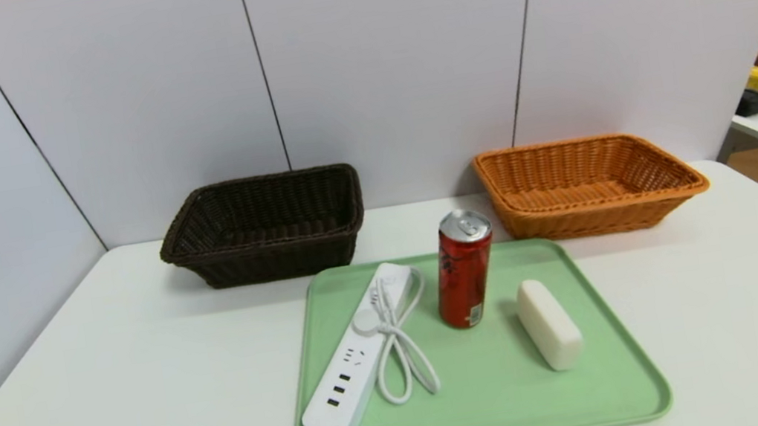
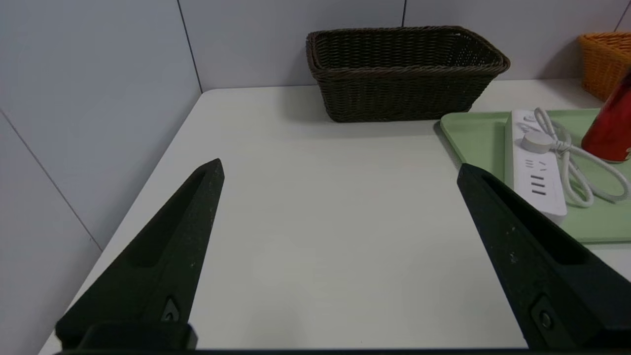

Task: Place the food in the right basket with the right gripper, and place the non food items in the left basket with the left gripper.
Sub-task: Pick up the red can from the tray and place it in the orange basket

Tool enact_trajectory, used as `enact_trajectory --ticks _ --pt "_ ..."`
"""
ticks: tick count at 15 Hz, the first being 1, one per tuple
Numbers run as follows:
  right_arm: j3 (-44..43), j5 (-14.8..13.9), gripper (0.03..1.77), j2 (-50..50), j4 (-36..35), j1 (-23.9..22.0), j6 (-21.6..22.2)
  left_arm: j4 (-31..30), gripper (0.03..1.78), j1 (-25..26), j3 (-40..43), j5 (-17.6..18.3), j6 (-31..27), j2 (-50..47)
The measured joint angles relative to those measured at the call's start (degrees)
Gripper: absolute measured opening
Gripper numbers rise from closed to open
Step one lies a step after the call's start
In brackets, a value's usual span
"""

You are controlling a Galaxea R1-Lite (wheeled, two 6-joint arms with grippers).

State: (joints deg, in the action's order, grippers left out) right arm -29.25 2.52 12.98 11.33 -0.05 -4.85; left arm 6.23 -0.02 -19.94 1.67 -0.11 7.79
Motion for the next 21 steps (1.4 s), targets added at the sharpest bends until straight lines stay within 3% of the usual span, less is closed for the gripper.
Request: enact_trajectory --ticks 4,9,16,19,21 --pt "-9.9 2.2 1.70 12.9 -1.5 0.1 -0.1 -6.2 1.69 0.0 -7.4 0.6 0.0 13.0" --pt "-15.3 4.2 1.70 27.8 -3.2 0.5 -1.0 -9.5 1.69 0.0 -15.0 0.8 0.5 31.0" --pt "-13.3 3.8 1.70 45.0 -10.0 4.3 -0.7 -24.8 1.69 -1.5 -16.2 0.9 3.6 55.5" --pt "-9.4 4.0 1.70 49.4 -14.7 7.4 -0.8 -31.5 1.69 -6.5 -16.2 0.7 6.2 63.2" --pt "-6.9 4.4 1.70 51.8 -18.6 10.0 -0.8 -32.3 1.69 -10.0 -16.2 0.5 6.5 66.5"
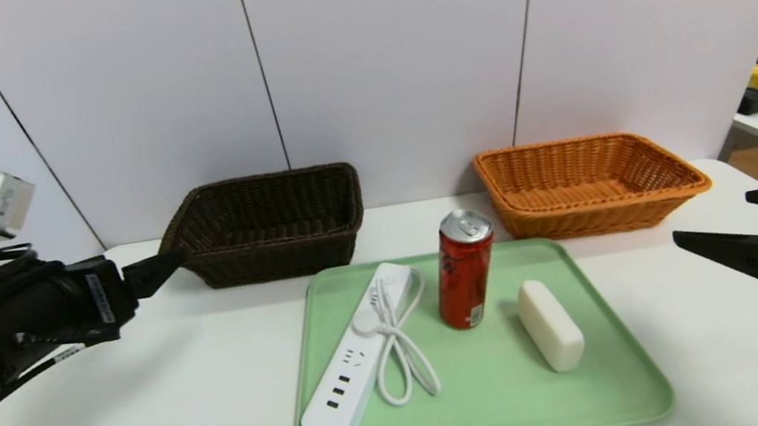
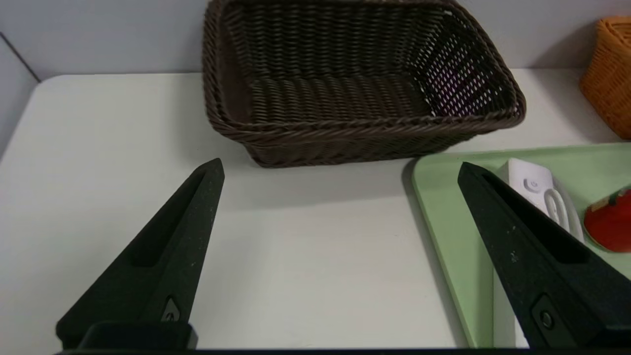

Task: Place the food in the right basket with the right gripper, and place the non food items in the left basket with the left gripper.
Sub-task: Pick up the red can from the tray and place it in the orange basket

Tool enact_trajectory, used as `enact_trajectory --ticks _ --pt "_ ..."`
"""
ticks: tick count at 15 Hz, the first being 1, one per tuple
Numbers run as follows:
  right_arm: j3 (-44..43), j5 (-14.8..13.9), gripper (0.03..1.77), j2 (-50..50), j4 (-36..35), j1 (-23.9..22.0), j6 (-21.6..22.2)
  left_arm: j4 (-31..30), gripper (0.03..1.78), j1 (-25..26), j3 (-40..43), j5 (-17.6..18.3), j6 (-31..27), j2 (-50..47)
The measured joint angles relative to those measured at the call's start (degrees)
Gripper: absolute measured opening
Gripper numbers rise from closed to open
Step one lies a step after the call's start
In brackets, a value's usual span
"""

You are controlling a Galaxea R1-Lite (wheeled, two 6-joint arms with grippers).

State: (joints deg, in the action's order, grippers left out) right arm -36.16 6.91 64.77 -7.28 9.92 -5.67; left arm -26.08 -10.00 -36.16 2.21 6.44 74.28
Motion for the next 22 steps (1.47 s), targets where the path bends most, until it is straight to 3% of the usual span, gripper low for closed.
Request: enact_trajectory --ticks 4,9,12,22 --pt "2.9 4.3 1.70 5.3 -7.1 4.5 0.0 -0.5 1.69 -2.8 0.7 0.0 0.1 2.8" --pt "7.5 5.0 1.70 13.8 -21.6 13.8 0.1 -0.5 1.69 -4.3 2.1 0.0 0.2 3.4" --pt "8.2 5.0 1.70 19.1 -27.2 17.1 0.2 -0.5 1.69 -6.3 2.2 0.1 0.3 3.9" --pt "3.6 4.6 1.70 36.2 -44.2 20.6 0.2 -0.5 1.69 -8.3 2.2 0.1 1.1 5.9"
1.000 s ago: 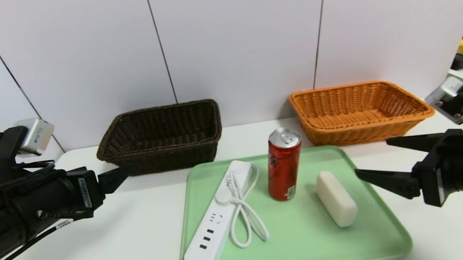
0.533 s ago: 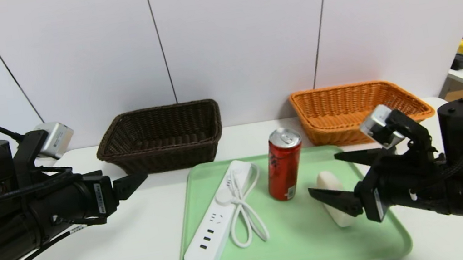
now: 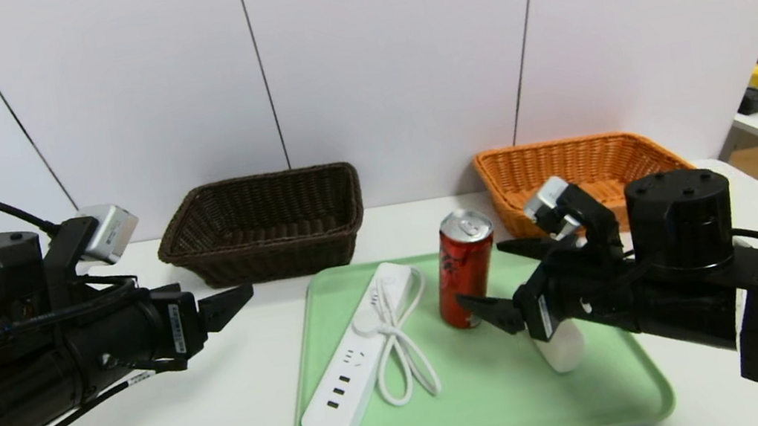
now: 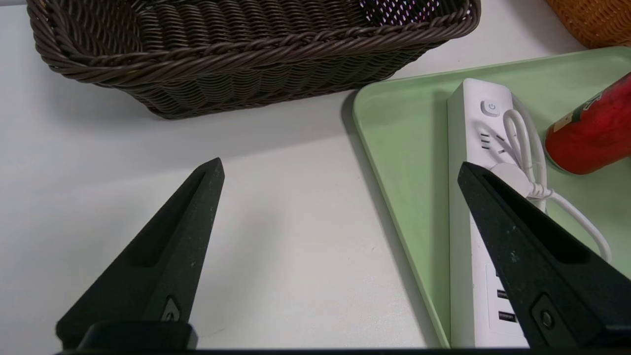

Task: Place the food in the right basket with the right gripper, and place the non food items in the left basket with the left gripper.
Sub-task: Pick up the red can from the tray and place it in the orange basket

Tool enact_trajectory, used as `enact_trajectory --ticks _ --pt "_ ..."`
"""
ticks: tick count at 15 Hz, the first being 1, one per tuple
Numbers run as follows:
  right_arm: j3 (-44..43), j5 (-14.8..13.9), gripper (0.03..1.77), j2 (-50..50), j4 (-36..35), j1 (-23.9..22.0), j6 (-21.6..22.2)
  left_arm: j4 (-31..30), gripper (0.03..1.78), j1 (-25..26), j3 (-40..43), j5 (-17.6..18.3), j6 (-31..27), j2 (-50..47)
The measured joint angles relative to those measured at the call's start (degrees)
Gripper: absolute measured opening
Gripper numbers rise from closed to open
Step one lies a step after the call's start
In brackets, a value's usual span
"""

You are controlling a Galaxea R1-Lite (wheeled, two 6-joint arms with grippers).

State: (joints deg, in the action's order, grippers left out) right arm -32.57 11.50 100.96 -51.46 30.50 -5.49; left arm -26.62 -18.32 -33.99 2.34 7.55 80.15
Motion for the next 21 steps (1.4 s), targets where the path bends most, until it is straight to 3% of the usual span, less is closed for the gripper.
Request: enact_trajectory --ticks 21 --pt "-7.9 -1.7 1.70 11.2 -3.6 1.1 0.3 -0.1 1.69 -0.5 -0.4 0.1 0.0 2.0"
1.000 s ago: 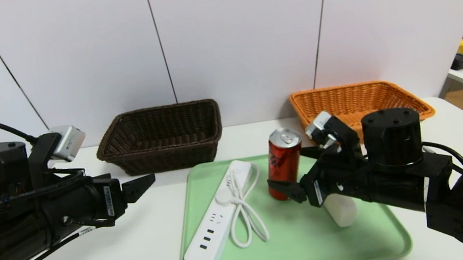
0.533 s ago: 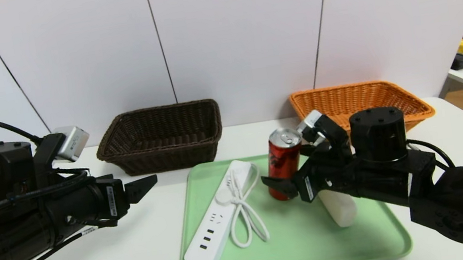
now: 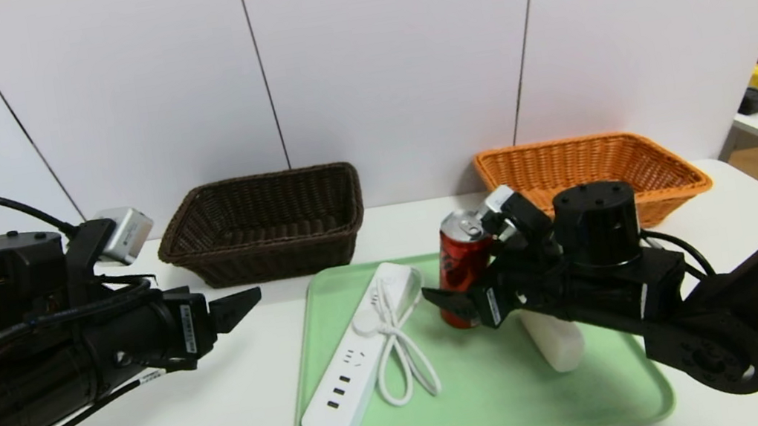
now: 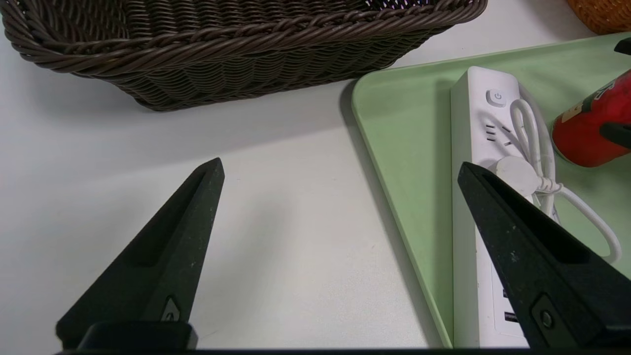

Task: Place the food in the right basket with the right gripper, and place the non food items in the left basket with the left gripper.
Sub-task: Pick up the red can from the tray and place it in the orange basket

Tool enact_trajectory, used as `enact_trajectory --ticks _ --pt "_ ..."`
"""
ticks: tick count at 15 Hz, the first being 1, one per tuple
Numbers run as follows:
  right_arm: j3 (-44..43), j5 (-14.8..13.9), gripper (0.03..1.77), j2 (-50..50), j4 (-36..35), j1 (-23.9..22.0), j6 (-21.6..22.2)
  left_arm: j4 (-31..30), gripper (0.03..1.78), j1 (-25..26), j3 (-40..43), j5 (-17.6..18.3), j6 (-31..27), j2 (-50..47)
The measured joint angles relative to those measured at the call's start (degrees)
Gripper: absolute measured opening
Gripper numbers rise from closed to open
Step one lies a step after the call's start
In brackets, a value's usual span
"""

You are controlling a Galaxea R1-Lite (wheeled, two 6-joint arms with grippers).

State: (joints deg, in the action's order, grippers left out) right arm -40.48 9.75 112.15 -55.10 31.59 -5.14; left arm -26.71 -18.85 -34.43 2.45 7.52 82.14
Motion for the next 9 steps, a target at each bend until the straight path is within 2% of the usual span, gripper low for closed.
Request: enact_trajectory --ticks 5,9 --pt "-0.4 -0.2 1.70 1.5 -1.2 -0.1 -0.1 0.0 1.69 -0.2 0.0 0.0 0.0 0.2" --pt "-1.0 -1.7 1.70 1.9 -1.3 -0.1 -0.1 0.0 1.69 -0.3 0.1 0.0 0.0 0.4"
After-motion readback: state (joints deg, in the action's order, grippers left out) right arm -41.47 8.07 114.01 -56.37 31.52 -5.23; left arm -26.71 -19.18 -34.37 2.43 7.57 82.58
